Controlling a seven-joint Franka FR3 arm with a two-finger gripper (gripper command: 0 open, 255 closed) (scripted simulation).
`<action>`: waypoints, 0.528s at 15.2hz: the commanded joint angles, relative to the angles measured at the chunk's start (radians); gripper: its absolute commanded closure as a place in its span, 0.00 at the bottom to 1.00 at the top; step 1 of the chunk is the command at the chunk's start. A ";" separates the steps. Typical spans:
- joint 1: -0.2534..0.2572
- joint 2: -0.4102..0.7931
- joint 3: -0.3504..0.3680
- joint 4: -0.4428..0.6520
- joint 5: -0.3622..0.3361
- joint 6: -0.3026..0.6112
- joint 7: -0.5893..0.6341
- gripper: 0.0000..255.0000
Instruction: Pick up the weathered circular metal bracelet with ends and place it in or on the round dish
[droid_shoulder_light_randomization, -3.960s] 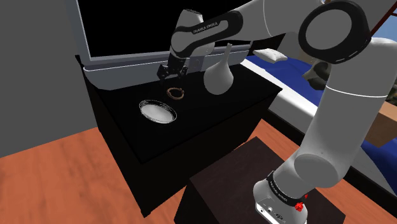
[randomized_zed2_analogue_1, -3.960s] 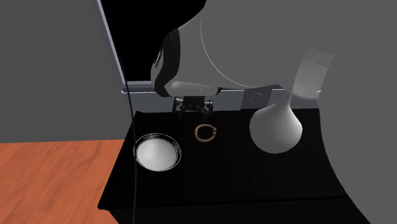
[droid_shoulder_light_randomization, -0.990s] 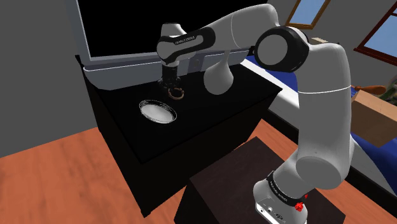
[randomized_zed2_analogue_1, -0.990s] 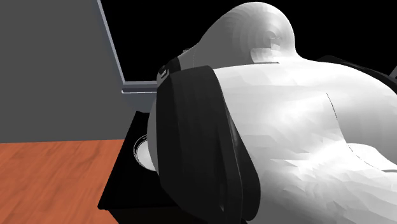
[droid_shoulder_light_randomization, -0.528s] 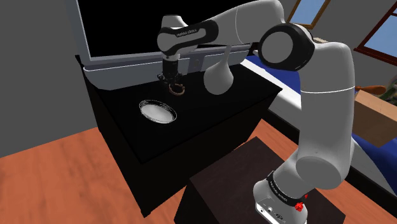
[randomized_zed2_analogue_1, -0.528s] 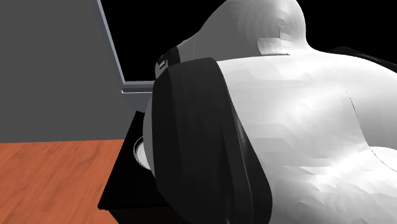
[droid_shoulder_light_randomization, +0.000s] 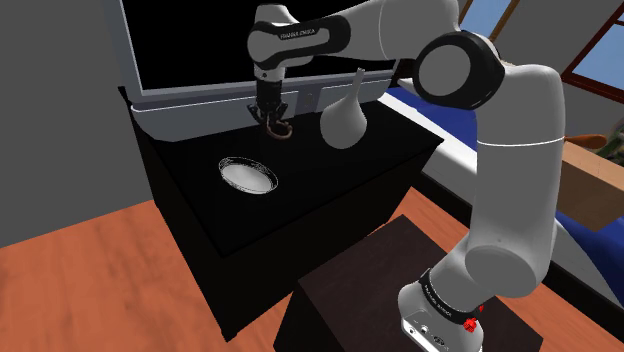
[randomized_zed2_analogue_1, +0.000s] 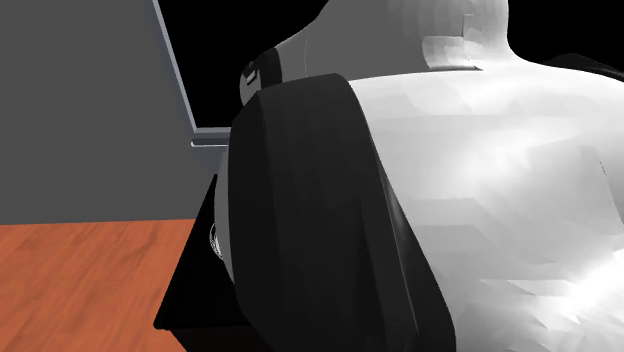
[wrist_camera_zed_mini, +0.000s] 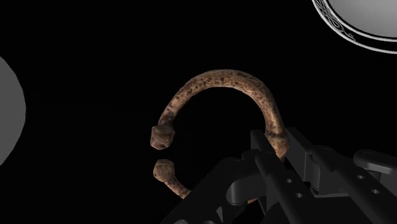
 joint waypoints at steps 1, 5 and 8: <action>0.000 -0.011 0.001 0.010 0.001 -0.022 0.000 1.00; 0.000 -0.025 0.002 0.043 0.003 -0.068 -0.001 1.00; 0.001 -0.033 0.003 0.071 0.004 -0.104 -0.001 1.00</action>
